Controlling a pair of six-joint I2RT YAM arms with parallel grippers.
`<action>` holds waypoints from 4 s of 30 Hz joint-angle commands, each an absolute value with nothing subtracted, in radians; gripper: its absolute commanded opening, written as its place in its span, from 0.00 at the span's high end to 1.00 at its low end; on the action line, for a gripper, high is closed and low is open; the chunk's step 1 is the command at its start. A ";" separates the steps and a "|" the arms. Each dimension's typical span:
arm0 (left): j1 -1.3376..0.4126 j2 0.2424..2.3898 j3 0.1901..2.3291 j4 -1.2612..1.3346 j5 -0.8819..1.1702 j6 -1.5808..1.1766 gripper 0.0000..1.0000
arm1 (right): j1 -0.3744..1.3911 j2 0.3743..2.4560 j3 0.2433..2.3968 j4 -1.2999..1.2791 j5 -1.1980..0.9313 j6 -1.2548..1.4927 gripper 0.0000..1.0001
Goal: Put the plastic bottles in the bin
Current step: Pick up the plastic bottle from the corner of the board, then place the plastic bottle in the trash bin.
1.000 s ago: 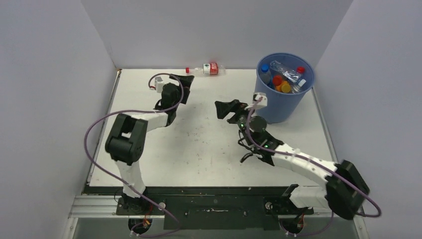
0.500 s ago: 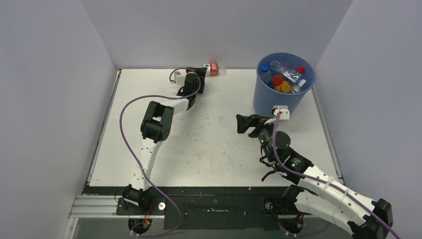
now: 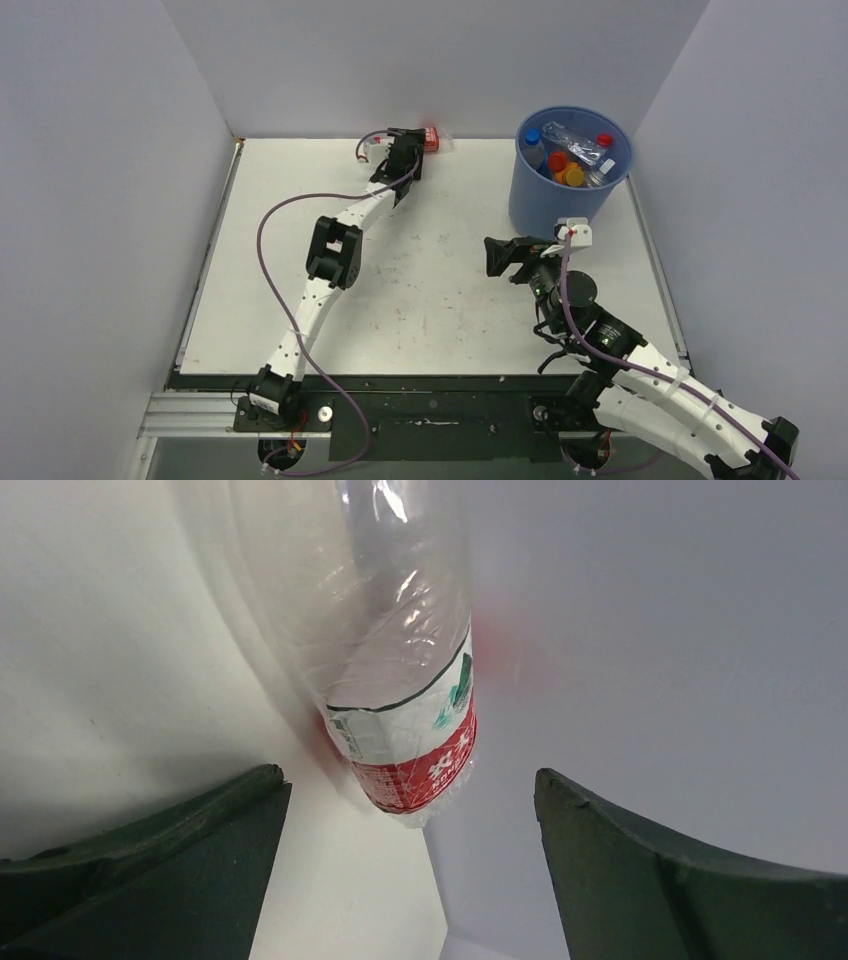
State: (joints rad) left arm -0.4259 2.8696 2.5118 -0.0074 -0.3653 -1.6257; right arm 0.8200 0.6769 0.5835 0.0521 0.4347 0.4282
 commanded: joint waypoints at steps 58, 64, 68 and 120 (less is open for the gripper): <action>-0.260 2.138 1.284 1.207 -0.100 -1.490 1.00 | 0.806 0.750 0.794 0.042 0.240 0.287 0.03; -0.230 1.796 1.164 1.032 0.385 -1.315 1.00 | 0.797 0.881 1.005 -0.114 0.159 0.318 0.00; -0.215 1.596 1.143 0.721 0.734 -1.063 1.00 | 0.772 0.898 1.082 -0.108 0.031 0.373 0.05; -0.631 0.811 0.685 0.217 0.519 -0.049 1.00 | 0.846 1.203 1.278 -0.164 -0.199 0.429 0.59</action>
